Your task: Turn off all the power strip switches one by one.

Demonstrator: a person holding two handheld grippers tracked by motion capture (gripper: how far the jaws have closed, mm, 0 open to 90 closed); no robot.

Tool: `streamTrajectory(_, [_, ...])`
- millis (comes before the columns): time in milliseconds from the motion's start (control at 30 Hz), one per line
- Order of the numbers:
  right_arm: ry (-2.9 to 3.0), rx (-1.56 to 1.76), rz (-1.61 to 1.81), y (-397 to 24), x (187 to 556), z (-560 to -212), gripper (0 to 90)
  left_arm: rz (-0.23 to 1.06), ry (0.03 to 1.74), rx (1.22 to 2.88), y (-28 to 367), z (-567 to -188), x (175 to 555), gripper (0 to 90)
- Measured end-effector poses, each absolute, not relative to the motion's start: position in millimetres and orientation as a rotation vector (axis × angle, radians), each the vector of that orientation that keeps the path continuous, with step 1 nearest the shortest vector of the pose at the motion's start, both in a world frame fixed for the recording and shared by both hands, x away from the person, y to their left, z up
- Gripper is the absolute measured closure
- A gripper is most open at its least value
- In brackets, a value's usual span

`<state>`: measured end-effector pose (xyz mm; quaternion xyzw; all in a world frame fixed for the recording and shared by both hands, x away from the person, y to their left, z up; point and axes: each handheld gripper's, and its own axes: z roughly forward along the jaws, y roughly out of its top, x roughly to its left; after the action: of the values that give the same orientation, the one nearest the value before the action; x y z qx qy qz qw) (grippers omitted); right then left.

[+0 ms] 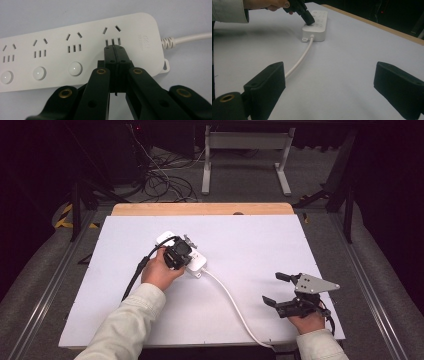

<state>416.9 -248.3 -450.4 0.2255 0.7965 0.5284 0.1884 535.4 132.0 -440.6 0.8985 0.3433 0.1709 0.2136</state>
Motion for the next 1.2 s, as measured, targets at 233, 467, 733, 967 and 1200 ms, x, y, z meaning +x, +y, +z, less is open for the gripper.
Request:
streamTrajectory(233, [2.239, 0.641, 1.487, -250.0, 419.0, -451.1, 10.5, 0.429, 0.982, 2.322, 148.5, -418.9, 538.4, 90.0])
streamTrajectory(467, [2.235, 0.637, 1.491, -250.0, 418.2, -450.8, 10.4, 0.422, 0.956, 2.277, 153.6, -403.2, 538.0, 90.0])
streamTrajectory(733, [2.238, 0.639, 1.487, -249.8, 419.1, -451.1, 10.4, 0.434, 0.998, 2.285, 163.8, -407.5, 549.5, 90.0])
streamTrajectory(967, [2.241, 0.642, 1.489, -250.0, 419.3, -451.5, 10.4, 0.414, 1.060, 2.307, 174.6, -417.5, 560.0, 90.0])
streamTrajectory(1200, [2.239, 0.642, 1.488, -250.5, 419.2, -451.4, 10.4, 0.377, 1.068, 2.352, 171.6, -429.2, 566.5, 90.0])
